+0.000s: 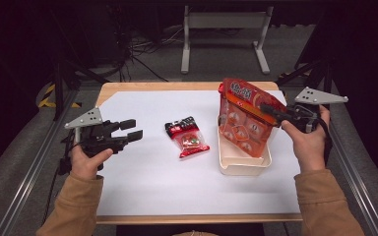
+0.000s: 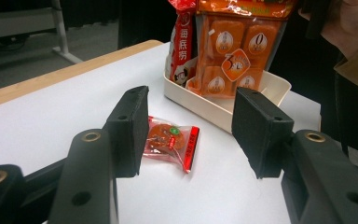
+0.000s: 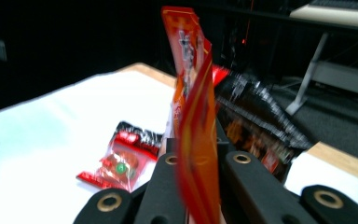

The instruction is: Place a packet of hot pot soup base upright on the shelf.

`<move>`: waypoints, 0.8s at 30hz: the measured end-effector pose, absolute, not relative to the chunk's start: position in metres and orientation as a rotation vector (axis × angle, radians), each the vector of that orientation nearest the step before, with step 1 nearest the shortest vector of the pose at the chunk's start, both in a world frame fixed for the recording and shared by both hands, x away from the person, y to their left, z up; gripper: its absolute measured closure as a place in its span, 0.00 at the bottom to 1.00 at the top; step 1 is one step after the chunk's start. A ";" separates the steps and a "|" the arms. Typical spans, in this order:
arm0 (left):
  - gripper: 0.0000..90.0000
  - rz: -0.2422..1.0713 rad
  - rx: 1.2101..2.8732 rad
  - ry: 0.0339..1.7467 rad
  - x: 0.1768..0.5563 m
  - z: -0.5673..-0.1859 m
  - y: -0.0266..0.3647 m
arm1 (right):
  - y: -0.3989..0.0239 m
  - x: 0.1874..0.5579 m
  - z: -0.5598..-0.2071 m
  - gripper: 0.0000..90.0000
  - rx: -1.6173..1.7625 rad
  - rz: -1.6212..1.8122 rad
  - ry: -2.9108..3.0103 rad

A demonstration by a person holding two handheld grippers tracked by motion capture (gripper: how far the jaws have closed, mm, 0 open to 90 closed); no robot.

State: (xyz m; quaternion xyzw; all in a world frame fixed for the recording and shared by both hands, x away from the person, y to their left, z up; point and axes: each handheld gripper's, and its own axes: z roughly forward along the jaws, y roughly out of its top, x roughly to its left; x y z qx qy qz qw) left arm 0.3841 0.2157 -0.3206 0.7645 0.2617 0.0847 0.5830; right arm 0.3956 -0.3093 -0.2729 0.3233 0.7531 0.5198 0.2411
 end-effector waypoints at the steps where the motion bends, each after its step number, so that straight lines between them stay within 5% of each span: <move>1: 0.53 0.201 1.791 0.605 0.384 -0.320 0.216 | -0.307 0.396 -0.277 0.99 0.882 1.393 2.074; 9: 0.51 0.201 1.788 0.621 0.385 -0.322 0.216 | -0.306 0.398 -0.295 0.99 0.886 1.434 2.076; 24: 0.34 0.215 1.819 0.647 0.394 -0.329 0.204 | -0.322 0.388 -0.313 0.99 0.947 1.457 2.060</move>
